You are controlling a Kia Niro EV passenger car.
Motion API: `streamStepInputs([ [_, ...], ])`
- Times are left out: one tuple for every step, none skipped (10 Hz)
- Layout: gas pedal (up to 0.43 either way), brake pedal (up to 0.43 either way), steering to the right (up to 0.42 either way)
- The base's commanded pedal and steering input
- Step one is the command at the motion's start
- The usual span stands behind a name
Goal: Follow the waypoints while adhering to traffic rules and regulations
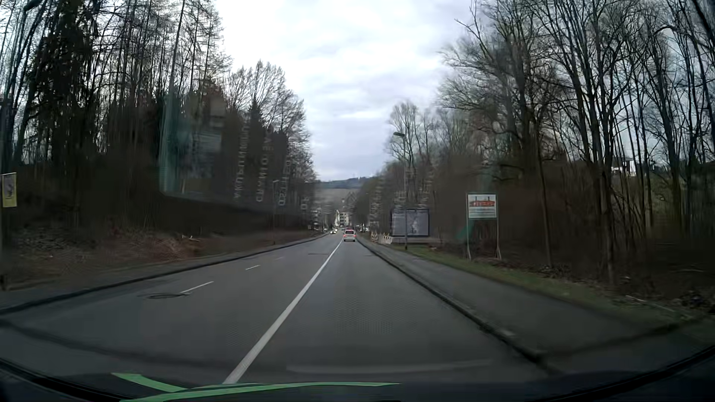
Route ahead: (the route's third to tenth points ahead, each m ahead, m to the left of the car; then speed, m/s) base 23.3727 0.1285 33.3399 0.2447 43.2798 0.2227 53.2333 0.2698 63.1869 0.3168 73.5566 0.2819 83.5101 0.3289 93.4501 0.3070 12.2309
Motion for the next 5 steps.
streamStepInputs([
  [0.000, 0.116, -0.004],
  [0.000, 0.116, -0.004],
  [0.000, 0.116, -0.004],
  [0.000, 0.116, -0.004],
  [0.000, 0.116, -0.004],
])
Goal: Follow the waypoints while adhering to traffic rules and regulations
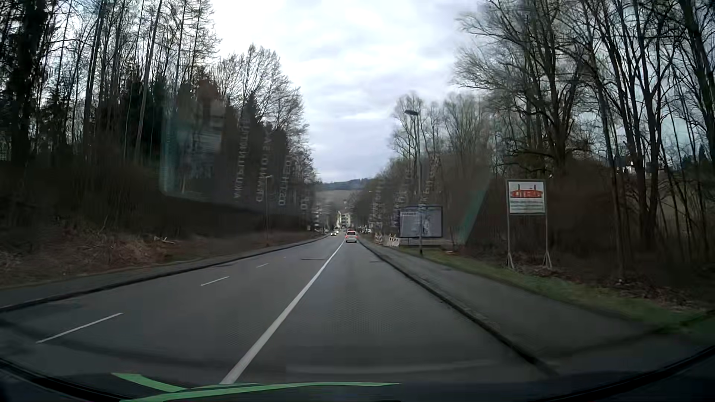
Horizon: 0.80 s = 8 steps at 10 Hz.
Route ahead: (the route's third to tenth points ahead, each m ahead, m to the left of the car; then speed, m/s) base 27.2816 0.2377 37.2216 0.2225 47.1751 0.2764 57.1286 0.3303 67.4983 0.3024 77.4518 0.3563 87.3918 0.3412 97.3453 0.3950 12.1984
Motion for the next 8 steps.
streamStepInputs([
  [0.000, 0.116, -0.004],
  [0.000, 0.116, -0.004],
  [0.000, 0.116, -0.004],
  [0.000, 0.116, -0.004],
  [0.000, 0.116, -0.004],
  [0.000, 0.116, -0.004],
  [0.000, 0.116, -0.004],
  [0.000, 0.116, -0.004],
])
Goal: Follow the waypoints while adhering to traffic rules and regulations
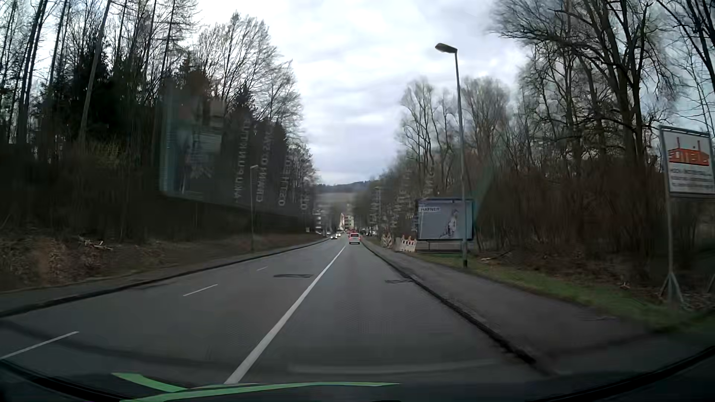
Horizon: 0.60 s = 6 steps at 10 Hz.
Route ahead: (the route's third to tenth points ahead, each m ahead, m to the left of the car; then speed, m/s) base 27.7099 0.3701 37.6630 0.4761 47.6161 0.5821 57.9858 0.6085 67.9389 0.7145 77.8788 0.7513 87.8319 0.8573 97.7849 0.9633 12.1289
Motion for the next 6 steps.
streamStepInputs([
  [0.000, 0.116, -0.004],
  [0.000, 0.116, -0.004],
  [0.000, 0.116, -0.004],
  [0.000, 0.116, -0.004],
  [0.000, 0.116, -0.004],
  [0.000, 0.122, -0.003],
])
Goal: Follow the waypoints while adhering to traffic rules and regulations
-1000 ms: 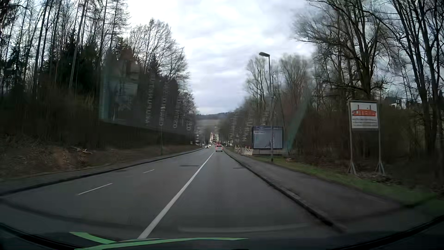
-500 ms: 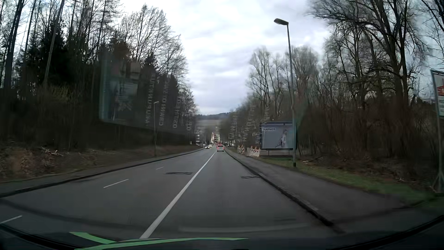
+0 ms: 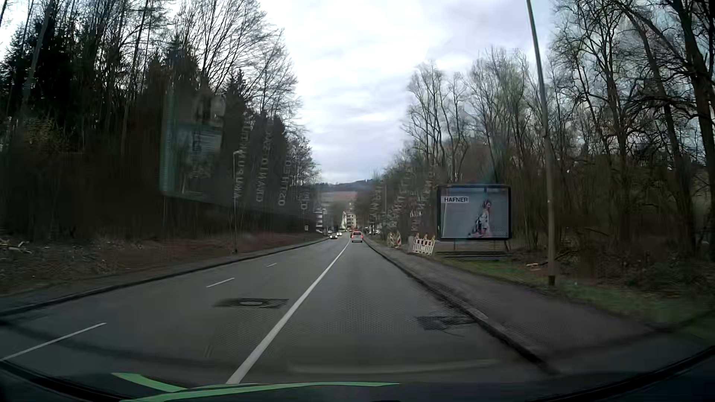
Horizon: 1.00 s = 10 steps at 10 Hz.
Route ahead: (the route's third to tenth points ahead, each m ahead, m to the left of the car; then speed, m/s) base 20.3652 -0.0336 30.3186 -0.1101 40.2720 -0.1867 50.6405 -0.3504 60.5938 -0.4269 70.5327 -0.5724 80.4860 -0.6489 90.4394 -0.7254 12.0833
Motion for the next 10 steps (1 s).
streamStepInputs([
  [0.000, 0.122, -0.003],
  [0.000, 0.122, -0.003],
  [0.000, 0.122, -0.003],
  [0.000, 0.122, -0.003],
  [0.000, 0.122, -0.002],
  [0.000, 0.122, -0.002],
  [0.000, 0.128, -0.001],
  [0.000, 0.128, 0.001],
  [0.000, 0.128, 0.001],
  [0.000, 0.128, 0.001],
])
